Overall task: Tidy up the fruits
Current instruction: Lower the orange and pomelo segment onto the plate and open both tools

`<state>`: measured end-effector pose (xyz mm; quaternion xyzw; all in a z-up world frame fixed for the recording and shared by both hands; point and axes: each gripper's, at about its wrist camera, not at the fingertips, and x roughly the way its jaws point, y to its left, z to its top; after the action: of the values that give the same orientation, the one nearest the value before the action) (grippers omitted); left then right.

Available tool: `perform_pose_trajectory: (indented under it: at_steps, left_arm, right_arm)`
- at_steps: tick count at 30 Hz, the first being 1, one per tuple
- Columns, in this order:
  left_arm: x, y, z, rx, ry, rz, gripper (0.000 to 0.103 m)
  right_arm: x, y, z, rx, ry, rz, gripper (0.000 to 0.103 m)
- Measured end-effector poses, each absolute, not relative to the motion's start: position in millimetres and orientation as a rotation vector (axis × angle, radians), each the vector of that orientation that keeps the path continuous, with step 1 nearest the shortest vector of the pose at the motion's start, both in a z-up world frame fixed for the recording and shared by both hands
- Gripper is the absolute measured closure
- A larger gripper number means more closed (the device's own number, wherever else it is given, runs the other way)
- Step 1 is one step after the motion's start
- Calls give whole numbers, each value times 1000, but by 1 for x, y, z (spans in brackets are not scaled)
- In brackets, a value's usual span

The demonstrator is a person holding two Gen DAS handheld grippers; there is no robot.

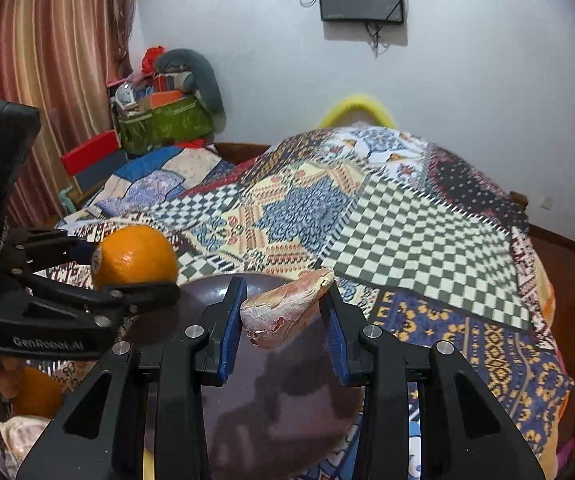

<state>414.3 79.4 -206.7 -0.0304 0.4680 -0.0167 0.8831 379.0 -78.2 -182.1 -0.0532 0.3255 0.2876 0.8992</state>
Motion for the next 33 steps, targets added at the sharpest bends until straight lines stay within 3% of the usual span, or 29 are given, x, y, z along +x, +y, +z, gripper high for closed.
perform_pose_trajectory:
  at_steps: [14,29,33]
  left_arm:
    - [430,69,-240,-42,1139,-71,34]
    - [386,71,-179,-24,950,-21,33]
    - [361,74,-152,-30,875,-10,32]
  right_arm:
    - [379,-93,-216,-101,851,611,69]
    - [350,-110,-187,-56,824,592,64]
    - [334,-112,-170,-49,783,590,57]
